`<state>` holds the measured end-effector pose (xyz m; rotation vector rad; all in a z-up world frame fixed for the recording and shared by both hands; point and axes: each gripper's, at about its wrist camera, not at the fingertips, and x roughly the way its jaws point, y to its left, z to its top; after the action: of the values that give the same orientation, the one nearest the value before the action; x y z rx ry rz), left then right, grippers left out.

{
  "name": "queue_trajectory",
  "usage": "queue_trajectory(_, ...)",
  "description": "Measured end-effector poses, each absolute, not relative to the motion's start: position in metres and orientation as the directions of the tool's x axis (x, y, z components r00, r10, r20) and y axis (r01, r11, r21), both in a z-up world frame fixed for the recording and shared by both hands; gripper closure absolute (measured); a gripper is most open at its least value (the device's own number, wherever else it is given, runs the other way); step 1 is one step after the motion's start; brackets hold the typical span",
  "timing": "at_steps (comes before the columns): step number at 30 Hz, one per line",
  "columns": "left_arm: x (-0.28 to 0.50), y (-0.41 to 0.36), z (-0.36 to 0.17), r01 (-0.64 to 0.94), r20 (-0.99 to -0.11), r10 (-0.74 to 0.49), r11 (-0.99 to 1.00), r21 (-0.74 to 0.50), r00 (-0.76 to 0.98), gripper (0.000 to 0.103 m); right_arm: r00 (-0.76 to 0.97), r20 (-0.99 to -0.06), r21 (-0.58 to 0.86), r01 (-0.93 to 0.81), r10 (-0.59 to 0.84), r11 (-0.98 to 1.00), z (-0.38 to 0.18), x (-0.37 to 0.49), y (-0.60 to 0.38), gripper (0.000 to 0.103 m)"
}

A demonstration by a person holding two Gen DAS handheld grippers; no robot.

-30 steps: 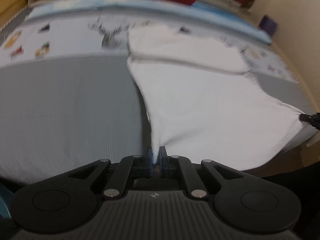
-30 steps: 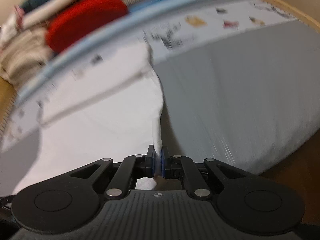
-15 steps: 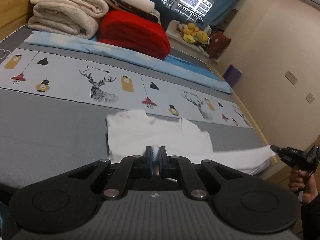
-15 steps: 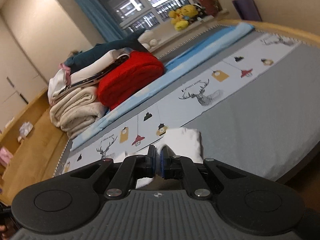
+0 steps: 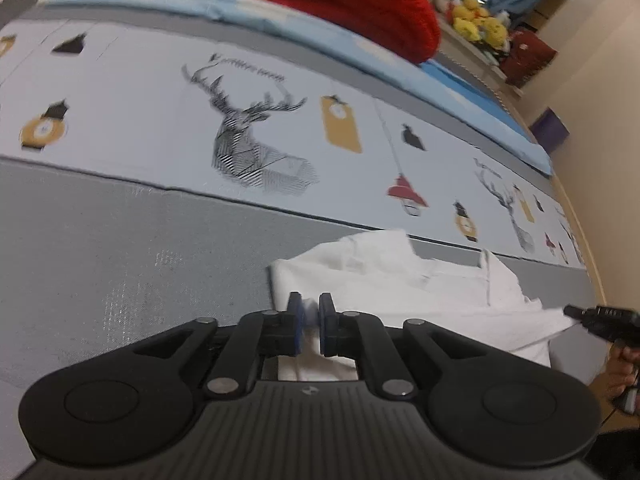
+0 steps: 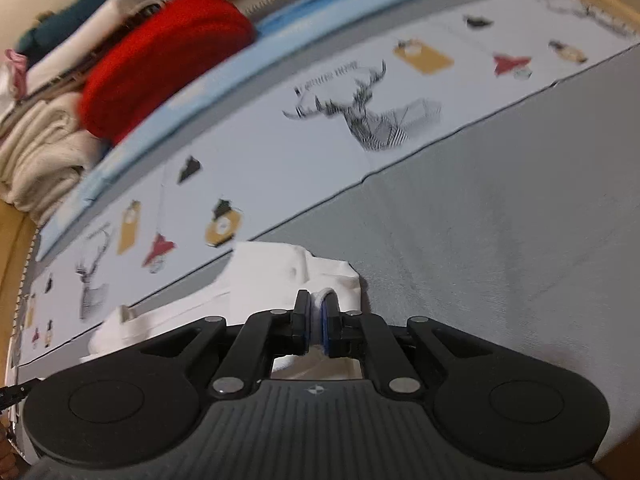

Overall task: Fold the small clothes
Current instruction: 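Lift the hem with both tools and fold it toward the collar, then open both tools and release the folded hem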

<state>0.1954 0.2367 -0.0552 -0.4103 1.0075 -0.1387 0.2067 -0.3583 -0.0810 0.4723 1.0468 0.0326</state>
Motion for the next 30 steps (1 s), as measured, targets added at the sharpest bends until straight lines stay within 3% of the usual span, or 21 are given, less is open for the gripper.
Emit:
queue_trajectory(2,0.195,0.243,-0.051,-0.084,-0.775,-0.290,0.912,-0.402,0.562,0.089,0.523,-0.820,0.394,0.224,0.231,0.891,-0.094,0.207,-0.360,0.091)
queue_trajectory(4,0.191,0.244,-0.047,-0.060,-0.763,-0.312,0.907,-0.416,0.566,0.061,0.533,-0.819,0.394,0.256,0.211,0.883,-0.096,0.206,-0.368,0.091)
queue_trajectory(6,0.187,0.236,-0.051,-0.008,-0.792,-0.306,0.931,-0.365,0.529,0.053,0.571,-0.800,0.396,0.271,0.185,0.878,-0.090,0.203,-0.378,0.087)
queue_trajectory(9,0.179,0.223,-0.061,0.055,-0.834,-0.245,0.966,-0.252,0.495,0.053,0.552,-0.814,0.344,0.212,0.178,0.915,-0.089,0.202,-0.381,0.083)
queue_trajectory(12,0.177,0.218,-0.072,0.064,-0.847,-0.251,0.966,-0.251,0.468,0.053,0.487,-0.838,0.333,0.099,0.246,0.938,-0.097,0.196,-0.372,0.075)
queue_trajectory(16,0.184,0.205,-0.076,0.075,-0.845,-0.241,0.969,-0.234,0.477,0.052,0.418,-0.870,0.284,-0.006,0.260,0.959,-0.108,0.191,-0.355,0.073)
queue_trajectory(23,0.208,0.184,-0.088,0.061,-0.877,-0.146,0.989,-0.133,0.458,0.052,0.372,-0.900,0.219,-0.068,0.228,0.973,-0.123,0.198,-0.336,0.073)
queue_trajectory(30,0.233,0.187,-0.092,-0.036,-0.867,-0.118,0.987,-0.154,0.484,0.052,0.446,-0.877,0.201,-0.005,0.182,0.980,-0.128,0.228,-0.331,0.073)
